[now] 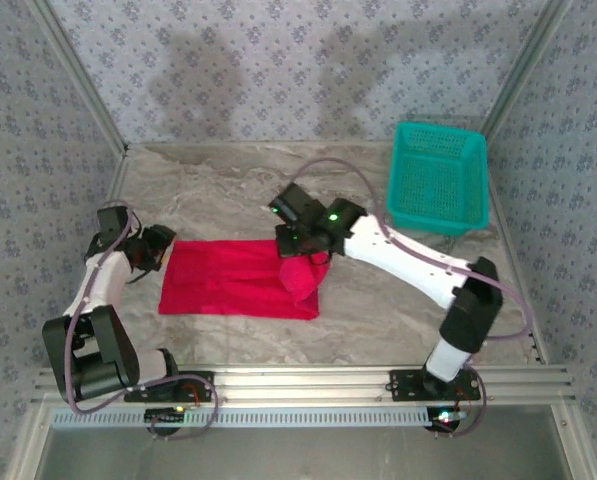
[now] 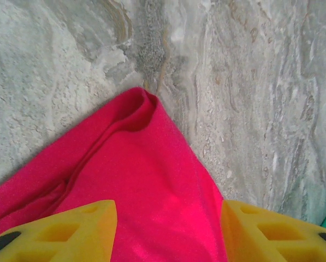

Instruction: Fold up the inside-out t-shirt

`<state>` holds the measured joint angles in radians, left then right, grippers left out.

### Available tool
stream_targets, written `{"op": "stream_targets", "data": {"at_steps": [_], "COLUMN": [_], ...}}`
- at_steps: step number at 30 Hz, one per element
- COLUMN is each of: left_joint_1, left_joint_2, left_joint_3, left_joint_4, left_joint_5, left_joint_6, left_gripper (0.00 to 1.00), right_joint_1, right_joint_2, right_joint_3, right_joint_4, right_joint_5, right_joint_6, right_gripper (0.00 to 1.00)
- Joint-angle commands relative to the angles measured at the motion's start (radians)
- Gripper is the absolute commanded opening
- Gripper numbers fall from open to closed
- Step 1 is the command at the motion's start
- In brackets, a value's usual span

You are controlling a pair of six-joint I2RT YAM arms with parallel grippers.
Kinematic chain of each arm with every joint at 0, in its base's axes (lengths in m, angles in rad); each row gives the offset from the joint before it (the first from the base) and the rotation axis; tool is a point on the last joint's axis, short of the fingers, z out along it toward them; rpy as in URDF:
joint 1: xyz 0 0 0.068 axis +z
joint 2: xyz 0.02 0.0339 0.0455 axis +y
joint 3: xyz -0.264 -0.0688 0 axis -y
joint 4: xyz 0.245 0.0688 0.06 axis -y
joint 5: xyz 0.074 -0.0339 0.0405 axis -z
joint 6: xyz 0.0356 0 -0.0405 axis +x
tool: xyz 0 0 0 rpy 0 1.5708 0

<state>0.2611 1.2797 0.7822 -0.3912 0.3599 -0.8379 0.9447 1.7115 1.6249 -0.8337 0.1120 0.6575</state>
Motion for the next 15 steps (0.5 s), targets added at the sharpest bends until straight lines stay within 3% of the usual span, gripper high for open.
{"op": "stream_targets", "data": {"at_steps": [1,12,15], "left_joint_1": [0.03,0.107,0.131], "left_joint_2": [-0.025,-0.051,-0.065], "left_joint_3": [-0.001,-0.058,-0.066], "left_joint_4": [-0.035,-0.035,-0.042], "left_joint_5": [0.058,0.11,0.111], "left_joint_6": [0.029,0.058,0.074], "left_gripper": [0.53,0.53,0.53], "right_joint_1": [0.041,0.104,0.129], "right_joint_2": [0.098,0.473,0.605], "right_joint_3": [0.122,0.481,0.75], "right_joint_4": [0.001,-0.099,-0.245], "right_joint_5": [-0.014,-0.101,-0.154], "right_joint_6": [-0.013,-0.003,0.031], "right_gripper": [0.0,0.02,0.23]}}
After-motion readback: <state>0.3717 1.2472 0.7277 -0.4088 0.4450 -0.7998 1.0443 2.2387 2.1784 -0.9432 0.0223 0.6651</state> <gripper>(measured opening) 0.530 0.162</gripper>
